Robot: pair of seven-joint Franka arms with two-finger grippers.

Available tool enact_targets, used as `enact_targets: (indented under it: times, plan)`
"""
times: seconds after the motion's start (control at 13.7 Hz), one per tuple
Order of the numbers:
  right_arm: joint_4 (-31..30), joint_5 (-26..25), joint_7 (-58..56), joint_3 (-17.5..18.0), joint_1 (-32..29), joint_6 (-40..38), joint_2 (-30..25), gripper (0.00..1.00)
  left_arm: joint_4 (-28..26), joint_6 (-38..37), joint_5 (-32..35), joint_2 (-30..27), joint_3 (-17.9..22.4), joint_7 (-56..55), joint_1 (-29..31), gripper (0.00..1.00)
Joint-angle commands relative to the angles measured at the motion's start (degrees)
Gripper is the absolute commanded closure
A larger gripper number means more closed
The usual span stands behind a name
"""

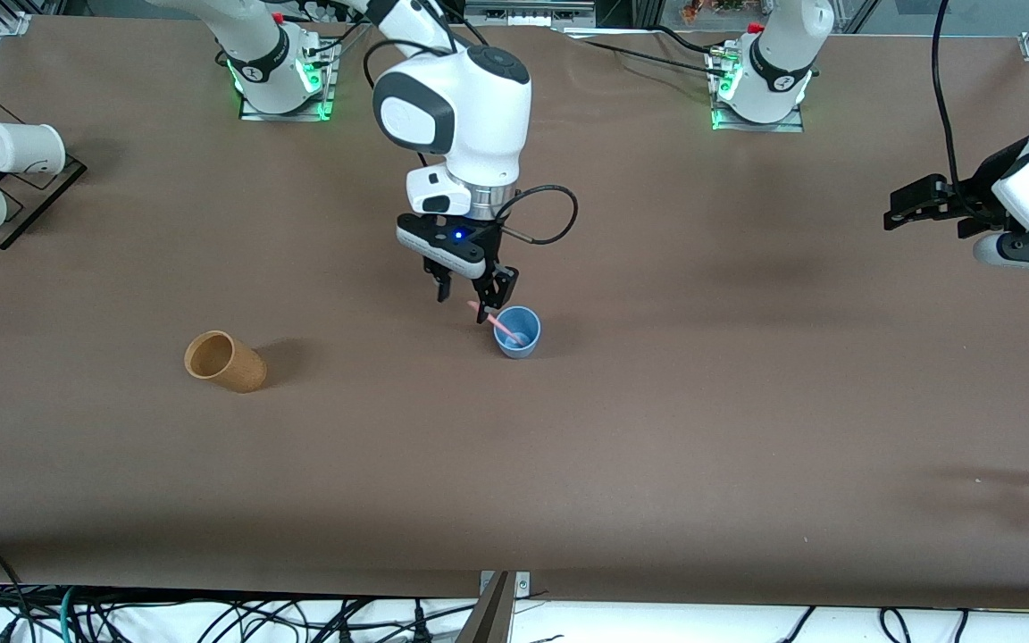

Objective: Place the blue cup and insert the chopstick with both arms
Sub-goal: 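Lower the chopstick into the blue cup and open the right gripper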

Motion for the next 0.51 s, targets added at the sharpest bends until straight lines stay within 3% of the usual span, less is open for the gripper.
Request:
enact_targets:
  times: [0.0,0.29,0.44]
  plan:
    - [2.0,4.4,-8.7,-0.5,0.1,-4.9,-2.7,0.0,-0.3,0.5,1.4,-0.1,-0.3,1.4,0.0,0.0]
    - [2.0,12.9,-25.1,-5.0,-0.3,-10.3,-6.3,0.0,-0.2,0.5,1.3,-0.1,-0.3,1.5,0.0,0.0]
    - [2.0,20.8,-35.4,-10.6,-0.3,-11.1,-8.1,0.0,-0.2,0.5,1.4,-0.1,-0.3,1.5,0.0,0.0]
